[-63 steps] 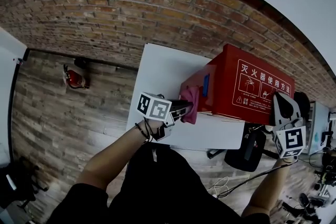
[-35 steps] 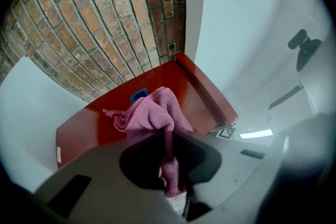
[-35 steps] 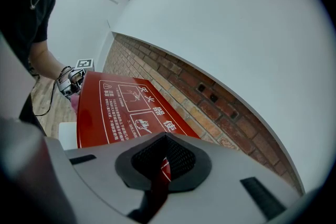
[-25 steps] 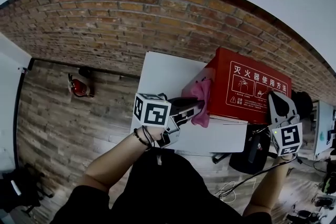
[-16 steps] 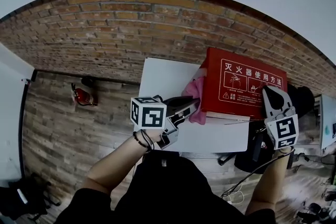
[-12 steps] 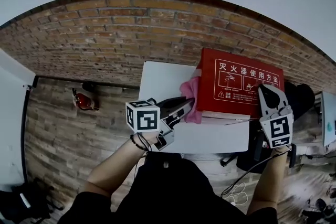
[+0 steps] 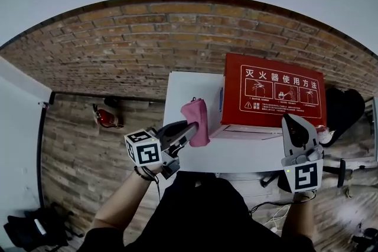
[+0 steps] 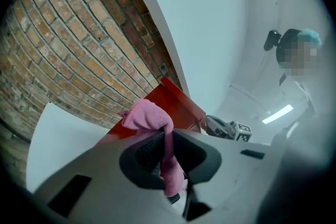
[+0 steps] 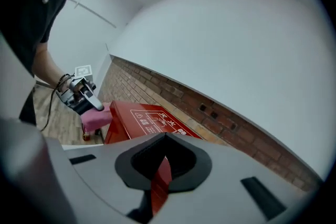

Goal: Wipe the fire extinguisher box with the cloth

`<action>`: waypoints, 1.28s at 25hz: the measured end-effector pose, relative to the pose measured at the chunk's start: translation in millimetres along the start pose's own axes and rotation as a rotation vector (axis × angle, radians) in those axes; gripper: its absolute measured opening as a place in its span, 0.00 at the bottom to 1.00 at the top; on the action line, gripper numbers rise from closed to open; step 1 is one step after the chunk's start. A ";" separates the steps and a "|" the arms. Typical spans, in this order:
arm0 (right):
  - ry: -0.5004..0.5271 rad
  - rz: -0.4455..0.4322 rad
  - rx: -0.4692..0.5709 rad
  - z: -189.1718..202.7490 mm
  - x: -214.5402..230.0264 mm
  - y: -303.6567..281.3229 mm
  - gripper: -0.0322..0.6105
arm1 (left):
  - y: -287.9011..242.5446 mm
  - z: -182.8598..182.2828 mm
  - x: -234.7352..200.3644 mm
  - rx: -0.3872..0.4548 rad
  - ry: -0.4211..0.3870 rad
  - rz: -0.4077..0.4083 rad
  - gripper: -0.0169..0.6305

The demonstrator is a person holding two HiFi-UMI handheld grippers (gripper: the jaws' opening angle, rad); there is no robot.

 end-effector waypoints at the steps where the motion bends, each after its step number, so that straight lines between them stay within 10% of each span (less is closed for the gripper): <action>1: 0.009 0.001 -0.013 1.0 -2.8 3.2 0.08 | 6.1 6.8 -2.9 -0.009 0.008 -0.001 0.11; 17: -0.241 0.002 0.292 -16.6 -2.4 51.5 0.08 | -7.0 178.9 -120.3 -0.193 0.293 0.048 0.11; 32: -0.313 -0.055 0.082 96.5 -34.5 103.4 0.08 | -117.4 325.6 -185.1 -0.313 0.492 0.045 0.11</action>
Point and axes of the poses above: the fingertips, and each gripper's own axes: y backward along the fingers, x to its right, z out of its underside, the point moved 7 cm from there along y, backward along the fingers, and after that the axes turned 12 degrees about z, right-handed, at the moved point
